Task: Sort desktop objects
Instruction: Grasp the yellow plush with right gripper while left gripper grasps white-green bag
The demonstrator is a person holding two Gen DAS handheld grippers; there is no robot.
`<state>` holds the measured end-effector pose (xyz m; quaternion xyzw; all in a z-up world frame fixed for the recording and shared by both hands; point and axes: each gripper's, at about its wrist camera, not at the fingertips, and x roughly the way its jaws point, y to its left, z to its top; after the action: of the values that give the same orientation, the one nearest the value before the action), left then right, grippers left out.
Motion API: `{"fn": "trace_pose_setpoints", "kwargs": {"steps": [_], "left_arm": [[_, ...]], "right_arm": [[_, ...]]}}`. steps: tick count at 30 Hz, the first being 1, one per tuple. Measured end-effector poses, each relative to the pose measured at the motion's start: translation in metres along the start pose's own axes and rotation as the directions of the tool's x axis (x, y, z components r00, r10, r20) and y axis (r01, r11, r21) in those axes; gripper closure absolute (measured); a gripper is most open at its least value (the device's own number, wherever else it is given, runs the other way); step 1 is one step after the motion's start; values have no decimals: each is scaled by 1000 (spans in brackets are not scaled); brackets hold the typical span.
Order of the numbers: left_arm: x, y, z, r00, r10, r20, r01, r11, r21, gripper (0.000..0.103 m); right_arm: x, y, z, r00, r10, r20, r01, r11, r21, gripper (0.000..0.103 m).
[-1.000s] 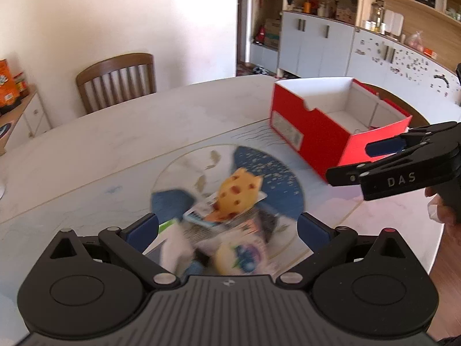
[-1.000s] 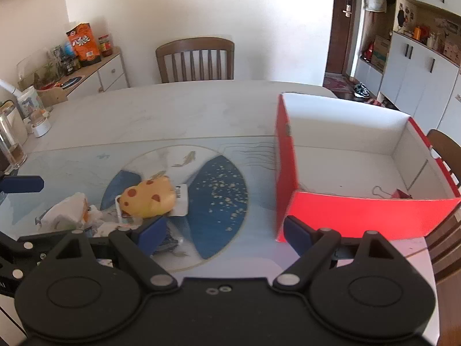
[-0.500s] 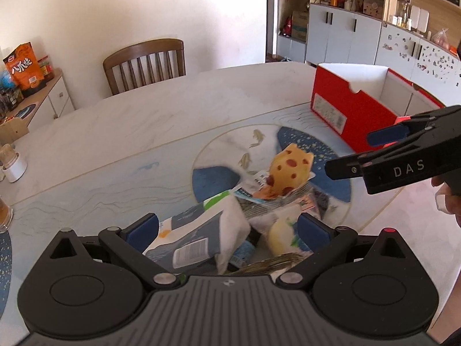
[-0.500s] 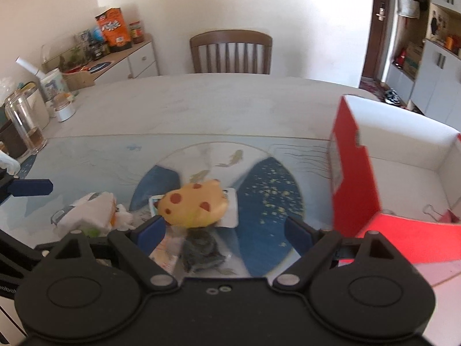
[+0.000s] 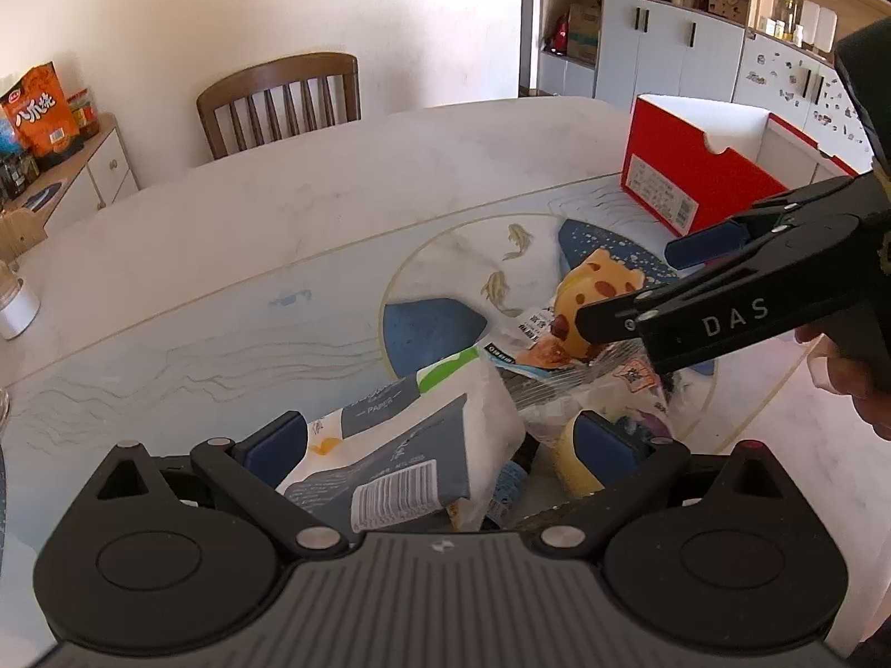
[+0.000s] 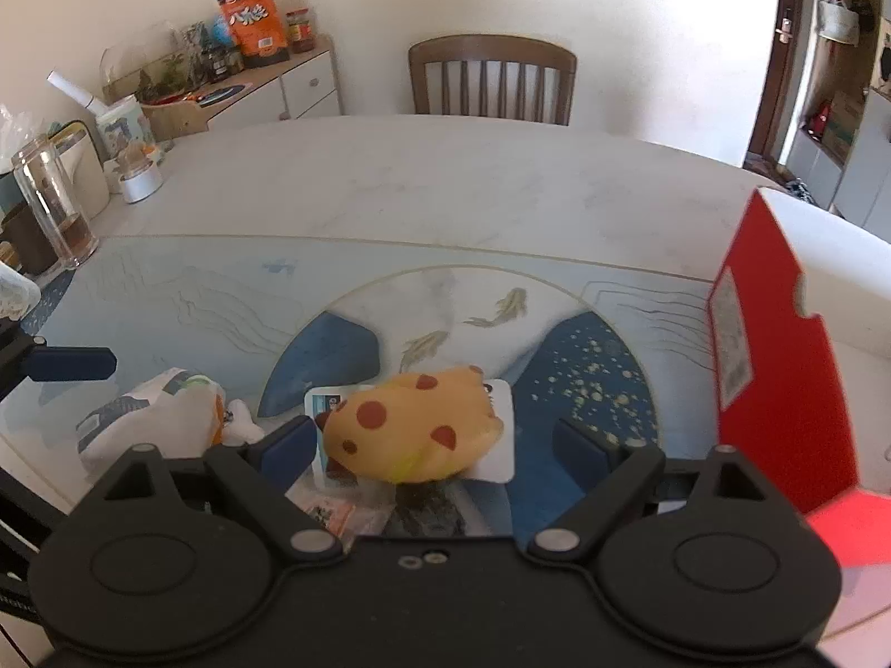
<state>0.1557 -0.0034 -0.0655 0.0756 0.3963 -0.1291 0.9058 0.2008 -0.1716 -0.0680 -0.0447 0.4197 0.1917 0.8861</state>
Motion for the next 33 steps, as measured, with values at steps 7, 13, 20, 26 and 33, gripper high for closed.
{"fn": "trace_pose_setpoints", "kwargs": {"steps": [7,13,20,26,33], "left_arm": [[10,6,-3,1000,-9,-17,9,1000,-16,6],[14,8,-4,1000,-14,-24,13,1000,-18,32],[10,7,-5,1000,-9,-5,9,1000,1,50],[6,8,0,1000,4,18,-5,1000,11,63],[-3,14,6,998,27,57,-27,1000,-3,73]], "right_arm": [[18,2,2,999,21,-26,-21,1000,-9,11],[23,3,3,998,49,-37,-49,999,-13,16],[22,4,4,996,74,-41,-75,997,-11,29],[18,5,6,998,58,-31,-59,998,-11,30],[4,0,11,999,41,-5,-41,999,-3,31]]}}
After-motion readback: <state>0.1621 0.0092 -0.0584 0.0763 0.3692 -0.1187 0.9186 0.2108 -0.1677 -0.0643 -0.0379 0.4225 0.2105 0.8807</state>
